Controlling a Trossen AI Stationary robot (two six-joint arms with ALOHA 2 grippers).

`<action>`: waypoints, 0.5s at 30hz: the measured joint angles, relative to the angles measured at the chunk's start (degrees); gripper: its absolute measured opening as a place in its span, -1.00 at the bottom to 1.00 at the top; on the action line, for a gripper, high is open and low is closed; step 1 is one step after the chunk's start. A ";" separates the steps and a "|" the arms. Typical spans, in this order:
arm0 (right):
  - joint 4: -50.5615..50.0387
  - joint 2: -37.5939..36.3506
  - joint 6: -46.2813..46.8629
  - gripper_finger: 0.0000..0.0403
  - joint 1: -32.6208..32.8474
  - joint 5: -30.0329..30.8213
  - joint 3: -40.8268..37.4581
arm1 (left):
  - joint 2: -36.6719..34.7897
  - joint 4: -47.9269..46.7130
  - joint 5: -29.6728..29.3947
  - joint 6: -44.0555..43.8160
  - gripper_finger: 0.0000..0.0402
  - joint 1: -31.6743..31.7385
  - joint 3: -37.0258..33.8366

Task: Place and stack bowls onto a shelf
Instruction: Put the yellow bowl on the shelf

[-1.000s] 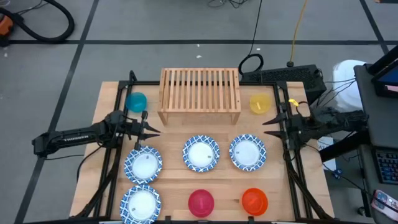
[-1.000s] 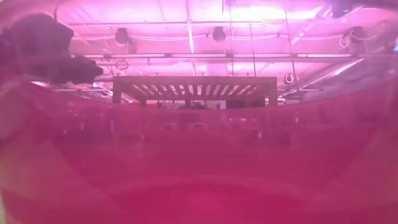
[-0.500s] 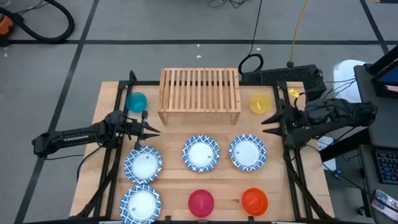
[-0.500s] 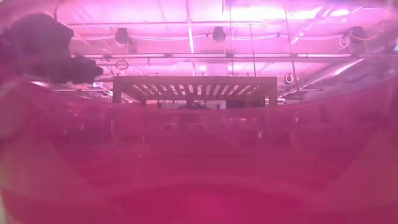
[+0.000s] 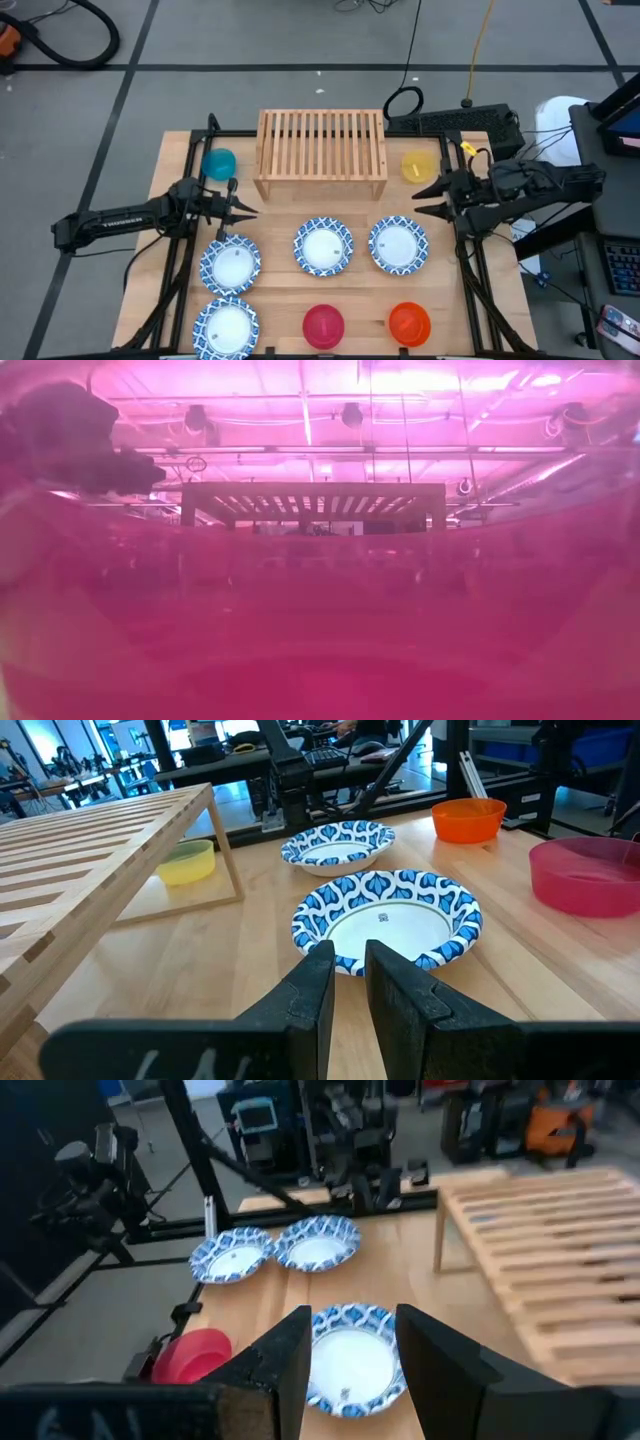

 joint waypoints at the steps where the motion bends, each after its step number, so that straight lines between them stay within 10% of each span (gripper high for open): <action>1: -0.26 0.52 0.77 -0.30 0.00 -0.96 -0.06 | -0.01 0.00 -0.02 0.01 -0.67 0.00 0.00; 6: -5.88 3.86 2.80 -0.30 0.00 -1.05 -0.06 | -0.01 0.00 -0.02 0.01 -0.67 0.00 0.00; 15: -24.37 7.70 4.46 -0.30 -2.82 19.71 -0.13 | -0.01 0.00 0.00 0.01 -0.67 0.00 0.00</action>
